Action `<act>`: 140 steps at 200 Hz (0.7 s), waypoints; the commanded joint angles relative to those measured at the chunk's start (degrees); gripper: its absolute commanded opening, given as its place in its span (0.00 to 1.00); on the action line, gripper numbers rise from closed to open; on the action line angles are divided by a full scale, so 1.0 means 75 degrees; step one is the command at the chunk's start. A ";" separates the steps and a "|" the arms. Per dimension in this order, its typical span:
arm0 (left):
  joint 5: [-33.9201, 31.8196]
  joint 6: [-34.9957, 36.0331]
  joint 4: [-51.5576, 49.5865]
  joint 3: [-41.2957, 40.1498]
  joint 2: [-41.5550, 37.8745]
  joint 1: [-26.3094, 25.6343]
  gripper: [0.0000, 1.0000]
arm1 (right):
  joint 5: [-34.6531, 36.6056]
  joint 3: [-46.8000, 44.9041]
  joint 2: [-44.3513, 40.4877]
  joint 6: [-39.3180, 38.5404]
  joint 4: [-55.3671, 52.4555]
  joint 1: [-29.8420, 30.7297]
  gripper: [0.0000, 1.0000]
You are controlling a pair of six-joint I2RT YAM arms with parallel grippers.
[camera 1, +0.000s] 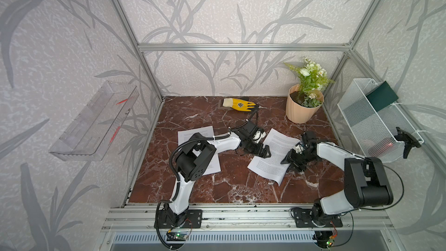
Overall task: Unclip the paperclips from the documents
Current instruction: Pick up the document from the center of the board.
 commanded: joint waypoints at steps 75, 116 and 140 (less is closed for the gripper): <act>0.0037 -0.0207 -0.0211 -0.0330 -0.0222 -0.0056 0.98 | 0.0013 0.0257 0.0109 -0.0200 -0.0362 0.0021 0.26; -0.0404 0.0027 -0.0853 0.0084 -0.0315 0.0055 0.99 | -0.0083 0.0481 -0.0071 -0.0318 -0.0807 0.0021 0.23; -0.0714 -0.0069 -0.1112 0.0188 -0.0526 0.0321 0.99 | -0.0202 0.0626 -0.0302 -0.0275 -0.1064 0.0018 0.23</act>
